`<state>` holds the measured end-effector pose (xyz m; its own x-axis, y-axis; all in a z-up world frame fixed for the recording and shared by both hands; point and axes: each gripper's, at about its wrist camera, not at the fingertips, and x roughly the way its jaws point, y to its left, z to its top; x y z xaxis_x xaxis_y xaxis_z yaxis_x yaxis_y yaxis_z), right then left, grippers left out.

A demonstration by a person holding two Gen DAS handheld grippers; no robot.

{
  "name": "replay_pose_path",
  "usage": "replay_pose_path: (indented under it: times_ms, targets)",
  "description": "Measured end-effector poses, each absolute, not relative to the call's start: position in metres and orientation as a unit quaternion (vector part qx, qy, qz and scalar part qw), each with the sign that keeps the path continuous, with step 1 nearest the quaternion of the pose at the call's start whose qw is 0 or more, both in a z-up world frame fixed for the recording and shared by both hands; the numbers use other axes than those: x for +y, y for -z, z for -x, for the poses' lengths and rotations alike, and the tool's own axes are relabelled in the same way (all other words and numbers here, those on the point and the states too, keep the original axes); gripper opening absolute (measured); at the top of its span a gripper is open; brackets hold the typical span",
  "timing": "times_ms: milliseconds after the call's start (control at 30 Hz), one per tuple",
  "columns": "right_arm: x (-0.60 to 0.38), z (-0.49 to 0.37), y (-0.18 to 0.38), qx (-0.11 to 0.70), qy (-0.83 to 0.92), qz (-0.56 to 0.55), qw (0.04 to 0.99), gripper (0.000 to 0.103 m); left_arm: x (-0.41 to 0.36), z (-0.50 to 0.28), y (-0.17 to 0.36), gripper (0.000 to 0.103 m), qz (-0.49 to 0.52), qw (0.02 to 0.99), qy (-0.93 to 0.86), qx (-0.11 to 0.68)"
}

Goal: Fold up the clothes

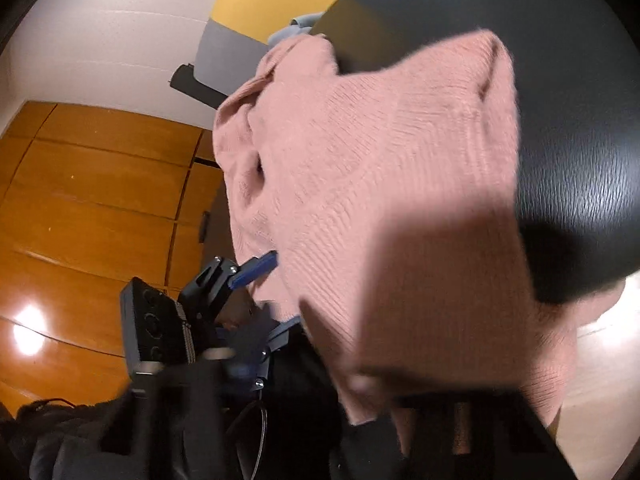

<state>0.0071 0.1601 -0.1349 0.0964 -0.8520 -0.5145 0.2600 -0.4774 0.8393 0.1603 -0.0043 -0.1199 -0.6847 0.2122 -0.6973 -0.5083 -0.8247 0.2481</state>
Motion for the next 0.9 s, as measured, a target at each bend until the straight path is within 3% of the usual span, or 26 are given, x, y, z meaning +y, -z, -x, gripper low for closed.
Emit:
replay_pose_path:
  times_ms: [267,400,633,800,900]
  targets:
    - [0.131,0.026,0.114,-0.418,0.551,-0.498,0.524,0.028,-0.005,-0.181,0.095,0.058,0.281,0.147,-0.913,0.257]
    - [0.093,0.052,0.098,-0.409,0.537,-0.497,0.545,0.03,-0.003,-0.177,0.092,0.058,0.253,0.088,-0.921,0.283]
    - [0.063,0.069,0.077,-0.379,0.532,-0.511,0.558,0.051,-0.018,-0.139,0.099,0.06,0.275,0.062,-0.923,0.26]
    - [0.043,0.078,0.072,-0.391,0.513,-0.515,0.564,0.073,-0.017,-0.107,0.112,0.059,0.316,0.045,-0.911,0.26]
    - [0.031,0.087,0.071,-0.369,0.517,-0.526,0.566,0.079,-0.037,-0.093,0.109,0.038,0.346,0.072,-0.92,0.17]
